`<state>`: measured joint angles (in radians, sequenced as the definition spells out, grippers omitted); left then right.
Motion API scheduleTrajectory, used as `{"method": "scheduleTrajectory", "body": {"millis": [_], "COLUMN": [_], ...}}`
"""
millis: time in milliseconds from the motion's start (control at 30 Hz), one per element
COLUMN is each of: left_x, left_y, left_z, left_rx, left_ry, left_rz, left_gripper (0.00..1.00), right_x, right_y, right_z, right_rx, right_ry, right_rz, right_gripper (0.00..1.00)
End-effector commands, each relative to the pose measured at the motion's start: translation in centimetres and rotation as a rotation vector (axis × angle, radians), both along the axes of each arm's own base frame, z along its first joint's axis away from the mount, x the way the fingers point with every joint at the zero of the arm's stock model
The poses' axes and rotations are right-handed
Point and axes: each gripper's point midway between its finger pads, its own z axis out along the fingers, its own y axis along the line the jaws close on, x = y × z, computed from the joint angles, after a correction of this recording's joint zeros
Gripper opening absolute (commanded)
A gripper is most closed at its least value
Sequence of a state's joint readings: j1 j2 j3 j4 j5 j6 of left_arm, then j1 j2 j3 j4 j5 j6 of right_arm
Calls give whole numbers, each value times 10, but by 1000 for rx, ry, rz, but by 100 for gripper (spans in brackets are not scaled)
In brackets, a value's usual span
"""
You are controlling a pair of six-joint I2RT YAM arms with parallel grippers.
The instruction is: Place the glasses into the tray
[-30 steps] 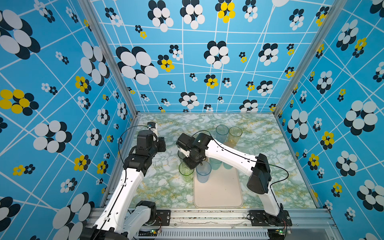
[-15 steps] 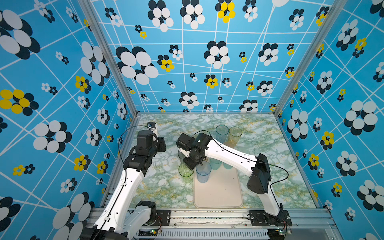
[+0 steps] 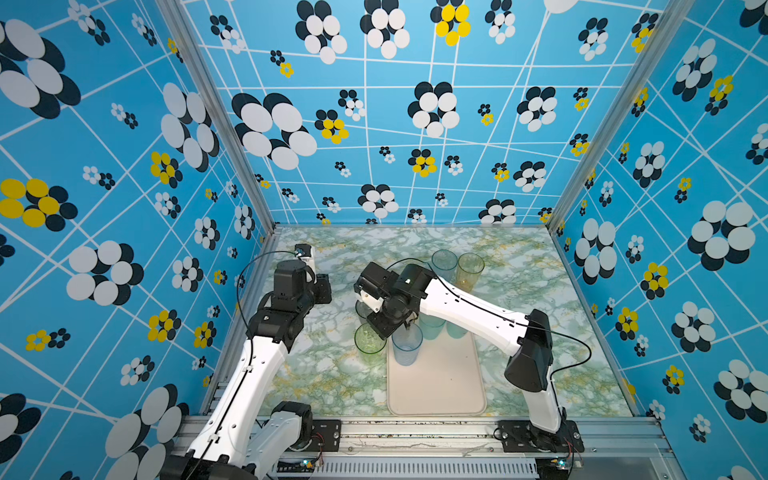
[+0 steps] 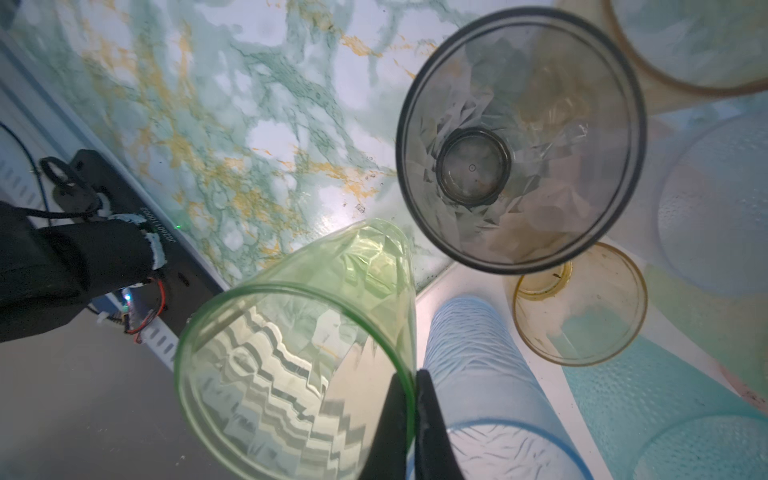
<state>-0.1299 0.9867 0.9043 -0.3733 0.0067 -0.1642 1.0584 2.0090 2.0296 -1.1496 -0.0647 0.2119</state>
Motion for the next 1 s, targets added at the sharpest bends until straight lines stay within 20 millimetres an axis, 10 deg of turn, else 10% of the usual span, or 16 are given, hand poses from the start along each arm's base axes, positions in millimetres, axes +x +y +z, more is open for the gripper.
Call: {"method": "scheduleTrajectory", "body": {"millis": [0,267,500,733,967], "left_x": [2,2,2,3,4], "left_y": [6,5,5,5,4], "left_z": [9,9,11,9,10], "left_rx": [19,17,16,17,17], "left_ry": [-19,-19,-21,-12,-9], "left_rz": [14,12,9,9,6], "left_gripper": [34,34,34,33,33], "right_x": [-19,-33,-21,-27,-28], "right_y": [3,-47,-166,-255,-251], "right_z": [49,131,183,165,107], "right_rx": [158,333,343,105,-75], "right_ry": [-10,-160,-414,-467,-307], "right_rz": [66,36,-258,-476,-454], "right_gripper": [0,0,3,4,4]}}
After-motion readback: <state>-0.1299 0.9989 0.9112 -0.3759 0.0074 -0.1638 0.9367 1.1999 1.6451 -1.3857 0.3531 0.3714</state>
